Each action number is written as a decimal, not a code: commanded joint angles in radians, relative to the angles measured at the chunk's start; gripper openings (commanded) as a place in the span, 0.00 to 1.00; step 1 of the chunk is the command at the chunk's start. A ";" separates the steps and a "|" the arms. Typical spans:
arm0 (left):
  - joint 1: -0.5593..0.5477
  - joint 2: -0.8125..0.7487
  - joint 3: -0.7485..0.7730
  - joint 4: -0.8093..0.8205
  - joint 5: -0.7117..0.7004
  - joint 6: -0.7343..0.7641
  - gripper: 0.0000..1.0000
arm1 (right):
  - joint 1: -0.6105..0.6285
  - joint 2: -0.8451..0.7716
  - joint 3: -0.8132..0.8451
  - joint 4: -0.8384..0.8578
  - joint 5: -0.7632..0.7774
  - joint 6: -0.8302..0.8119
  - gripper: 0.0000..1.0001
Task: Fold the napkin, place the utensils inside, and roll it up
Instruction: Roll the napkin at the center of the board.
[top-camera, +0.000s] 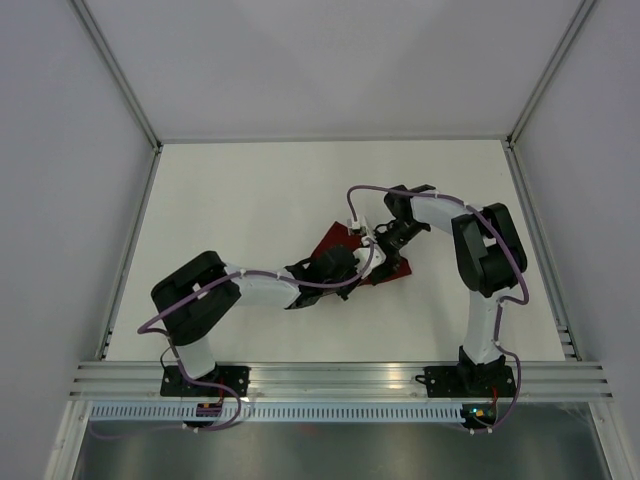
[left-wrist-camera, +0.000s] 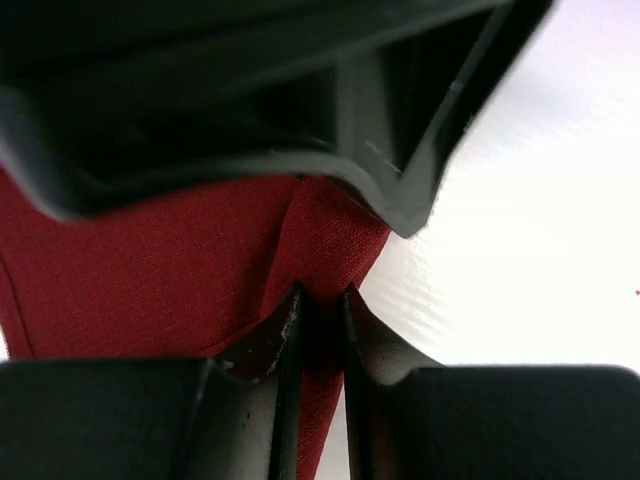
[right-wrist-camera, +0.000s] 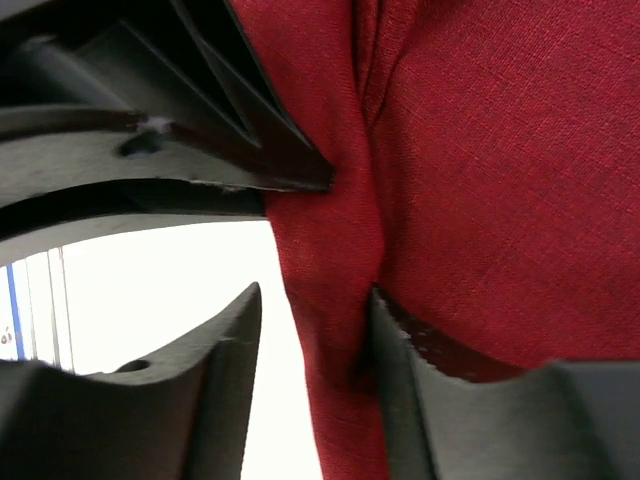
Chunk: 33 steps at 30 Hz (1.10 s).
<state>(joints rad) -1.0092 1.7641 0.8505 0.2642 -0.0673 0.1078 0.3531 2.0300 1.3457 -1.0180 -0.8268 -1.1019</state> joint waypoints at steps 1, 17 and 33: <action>0.033 0.084 -0.010 -0.045 0.174 -0.097 0.02 | -0.003 -0.034 -0.048 0.067 0.063 0.033 0.54; 0.190 0.172 0.077 -0.187 0.504 -0.203 0.02 | -0.121 -0.271 -0.119 0.476 0.104 0.445 0.70; 0.342 0.411 0.311 -0.483 0.822 -0.258 0.02 | -0.217 -0.510 -0.357 0.555 0.011 0.193 0.74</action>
<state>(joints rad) -0.6685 2.0502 1.1790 0.0517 0.7658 -0.1471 0.1177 1.5784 1.0584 -0.4980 -0.7670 -0.7742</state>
